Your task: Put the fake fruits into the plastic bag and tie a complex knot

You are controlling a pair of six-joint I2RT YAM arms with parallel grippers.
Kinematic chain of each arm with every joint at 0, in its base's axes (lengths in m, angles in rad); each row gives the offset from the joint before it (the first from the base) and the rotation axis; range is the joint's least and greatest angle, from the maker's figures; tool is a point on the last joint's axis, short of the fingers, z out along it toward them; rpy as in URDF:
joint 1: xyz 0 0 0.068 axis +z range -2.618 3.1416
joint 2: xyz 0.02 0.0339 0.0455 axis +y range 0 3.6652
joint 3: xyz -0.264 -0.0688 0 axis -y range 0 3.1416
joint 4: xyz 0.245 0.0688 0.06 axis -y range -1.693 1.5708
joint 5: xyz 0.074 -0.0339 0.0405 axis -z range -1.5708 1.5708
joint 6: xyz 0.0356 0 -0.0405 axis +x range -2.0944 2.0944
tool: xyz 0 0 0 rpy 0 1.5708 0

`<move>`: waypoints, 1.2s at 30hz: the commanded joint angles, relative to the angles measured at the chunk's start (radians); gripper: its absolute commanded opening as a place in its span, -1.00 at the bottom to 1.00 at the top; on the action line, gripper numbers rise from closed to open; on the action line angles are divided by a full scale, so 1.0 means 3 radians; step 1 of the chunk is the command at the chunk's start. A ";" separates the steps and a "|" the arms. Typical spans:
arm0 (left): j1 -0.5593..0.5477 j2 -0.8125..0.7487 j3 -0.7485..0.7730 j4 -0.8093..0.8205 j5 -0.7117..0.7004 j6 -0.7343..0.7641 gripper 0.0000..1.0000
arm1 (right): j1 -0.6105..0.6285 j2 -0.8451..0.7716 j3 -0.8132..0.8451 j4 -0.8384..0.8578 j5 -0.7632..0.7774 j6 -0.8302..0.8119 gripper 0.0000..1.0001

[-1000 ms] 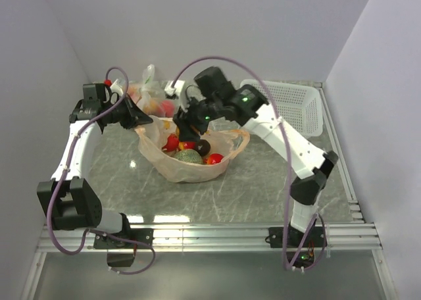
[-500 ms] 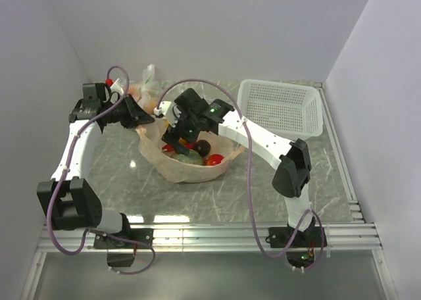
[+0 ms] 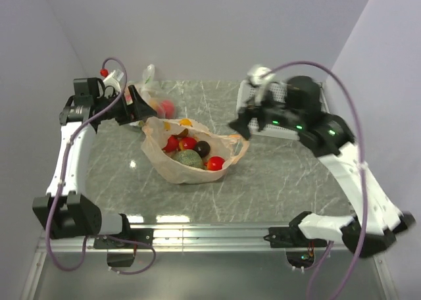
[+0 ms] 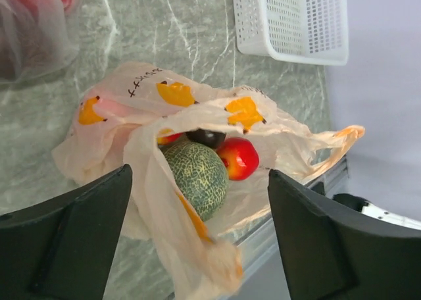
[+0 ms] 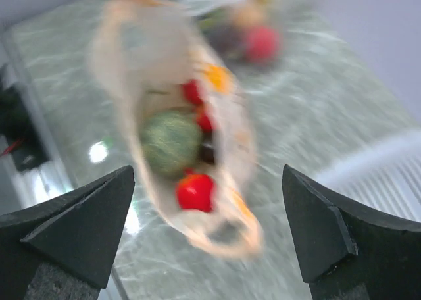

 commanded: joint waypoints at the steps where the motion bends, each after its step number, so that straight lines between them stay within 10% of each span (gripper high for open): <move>1: 0.0018 -0.0528 0.0046 -0.0136 -0.0170 0.0306 0.85 | -0.0589 -0.0291 -0.0550 -0.0064 -0.0288 0.0193 0.99; 14: 0.0018 -0.1413 -0.0598 -0.0627 -0.0697 0.1257 0.93 | -0.0988 -0.0767 -0.2069 0.0774 -0.0467 0.1056 0.85; 36: -0.0120 -0.1470 -0.1130 0.0190 0.0051 0.1124 0.71 | -0.1091 -0.0363 -0.2146 0.1061 -0.1157 0.1205 0.10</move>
